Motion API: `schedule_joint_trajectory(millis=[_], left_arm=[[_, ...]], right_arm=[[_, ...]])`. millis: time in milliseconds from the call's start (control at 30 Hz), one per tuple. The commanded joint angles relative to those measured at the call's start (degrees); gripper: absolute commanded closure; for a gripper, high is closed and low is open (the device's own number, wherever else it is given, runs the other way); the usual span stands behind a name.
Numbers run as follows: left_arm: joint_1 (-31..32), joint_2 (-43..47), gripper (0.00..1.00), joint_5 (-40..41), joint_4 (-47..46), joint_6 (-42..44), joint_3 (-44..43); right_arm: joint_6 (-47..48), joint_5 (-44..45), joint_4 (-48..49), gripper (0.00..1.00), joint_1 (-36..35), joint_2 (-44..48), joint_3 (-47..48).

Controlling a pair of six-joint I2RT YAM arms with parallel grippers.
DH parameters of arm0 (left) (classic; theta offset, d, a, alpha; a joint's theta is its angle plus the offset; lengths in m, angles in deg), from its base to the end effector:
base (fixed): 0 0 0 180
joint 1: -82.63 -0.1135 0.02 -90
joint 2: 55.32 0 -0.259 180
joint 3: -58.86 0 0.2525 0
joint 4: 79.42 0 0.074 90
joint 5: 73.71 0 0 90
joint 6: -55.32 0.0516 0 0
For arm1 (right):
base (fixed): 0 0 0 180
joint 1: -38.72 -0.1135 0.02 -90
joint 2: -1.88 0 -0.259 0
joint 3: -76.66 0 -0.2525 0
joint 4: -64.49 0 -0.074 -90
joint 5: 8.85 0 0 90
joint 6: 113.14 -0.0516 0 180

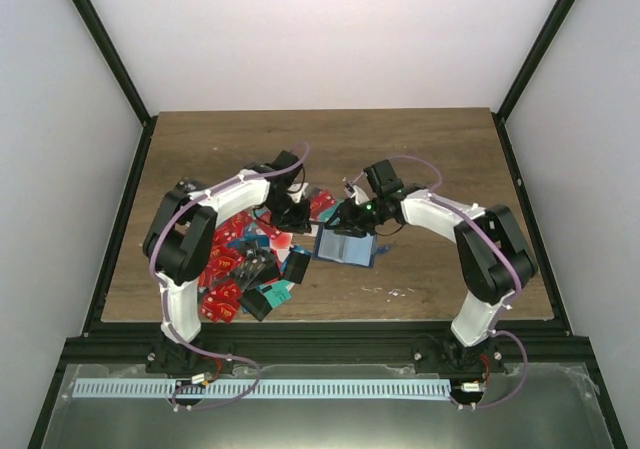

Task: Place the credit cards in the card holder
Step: Insert the credit card into the card holder, then pick up the credit card from the center of the board.

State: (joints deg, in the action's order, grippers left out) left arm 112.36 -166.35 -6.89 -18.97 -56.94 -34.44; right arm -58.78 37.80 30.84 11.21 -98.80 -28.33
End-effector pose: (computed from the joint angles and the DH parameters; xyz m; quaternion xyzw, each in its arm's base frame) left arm 0.3185 -0.2053 0.1595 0.0841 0.9710 -0.2238 0.0031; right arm 0.2963 0.1942 0.1627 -0.0339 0.9009 0.4322 0.0229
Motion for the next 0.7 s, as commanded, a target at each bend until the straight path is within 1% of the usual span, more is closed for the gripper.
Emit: schedule_joint_trajectory(millis=[0, 100, 133, 300, 467, 533, 667], left_arm=[[1.66, -2.22, 0.79, -0.5, -1.58, 0.2, 0.25], [2.13, -0.19, 0.79, 1.1, -1.57, -0.84, 0.71], [2.16, 0.85, 0.77, 2.0, -1.3, -1.18, 1.08], [2.08, 6.59, 0.71, 7.91, 1.0, -1.71, 4.39], [1.92, 11.38, 0.64, 11.59, 1.86, -0.69, 9.81], [1.9, 12.34, 0.6, 10.86, 1.55, 0.29, 11.88], [1.96, 12.87, 0.55, 9.22, 0.24, 3.0, 14.78]], right_arm=[[1.64, 4.44, -3.65, 0.63, 1.8, 6.26, -3.55], [2.37, 6.16, -4.66, 0.63, 2.36, 9.52, -6.49], [2.37, 6.09, -4.57, 0.63, 2.33, 10.35, -7.49], [-0.67, 2.73, 0.37, 0.62, 1.41, 13.25, -13.29], [-6.52, 2.2, 7.54, 0.6, -4.35, 14.1, -16.28], [-9.93, 2.78, 11.2, 0.57, -6.82, 14.42, -17.42], [-16.79, 5.2, 18.59, 0.56, -11.68, 14.23, -19.31]])
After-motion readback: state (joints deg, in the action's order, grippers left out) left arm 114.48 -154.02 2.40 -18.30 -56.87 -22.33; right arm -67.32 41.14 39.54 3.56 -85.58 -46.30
